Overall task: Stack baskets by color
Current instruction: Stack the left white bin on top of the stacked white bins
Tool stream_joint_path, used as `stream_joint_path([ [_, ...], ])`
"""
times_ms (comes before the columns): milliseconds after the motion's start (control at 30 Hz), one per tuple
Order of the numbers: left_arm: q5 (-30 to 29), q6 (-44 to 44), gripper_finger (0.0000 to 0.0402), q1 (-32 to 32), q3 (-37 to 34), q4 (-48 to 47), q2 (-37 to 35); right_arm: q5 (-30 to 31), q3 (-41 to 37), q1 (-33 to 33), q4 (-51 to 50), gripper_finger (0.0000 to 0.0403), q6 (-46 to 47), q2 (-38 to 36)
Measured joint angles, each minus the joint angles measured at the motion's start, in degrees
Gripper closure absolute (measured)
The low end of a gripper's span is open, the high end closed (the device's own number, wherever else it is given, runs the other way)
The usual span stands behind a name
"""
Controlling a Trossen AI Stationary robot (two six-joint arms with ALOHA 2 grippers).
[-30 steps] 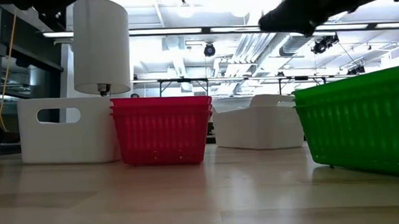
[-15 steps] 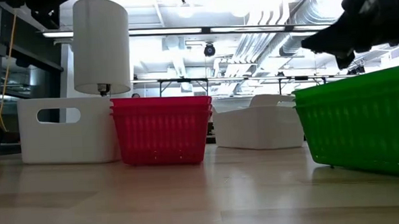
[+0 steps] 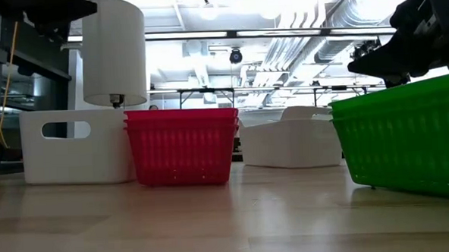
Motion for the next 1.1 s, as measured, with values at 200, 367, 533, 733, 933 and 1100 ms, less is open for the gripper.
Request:
stream_joint_path([
  [200,3.1,-4.5,0.0217,0.0,12.0,-17.1,10.1,0.0,0.0,0.0,0.1,0.0403,0.5,0.0],
  [367,7.8,-16.0,0.0180,0.1,21.0,-35.5,18.7,0.0,0.0,0.0,0.2,0.0403,1.0,0.0],
  [533,16.4,-25.5,0.0168,3.1,23.4,-42.4,24.3,0.0,0.0,0.0,0.2,0.0403,1.1,0.0],
  [733,15.8,-26.4,0.0169,8.3,23.0,-45.3,29.8,0.0,0.0,0.0,0.2,0.0403,1.1,0.0],
  [933,24.1,-23.6,0.0169,12.1,23.0,-44.5,33.1,0.0,0.0,0.0,0.1,0.0403,1.0,0.0],
  [1100,29.6,-22.1,0.0170,13.7,23.0,-45.3,35.5,0.0,0.0,0.0,0.1,0.0403,1.0,0.0],
])
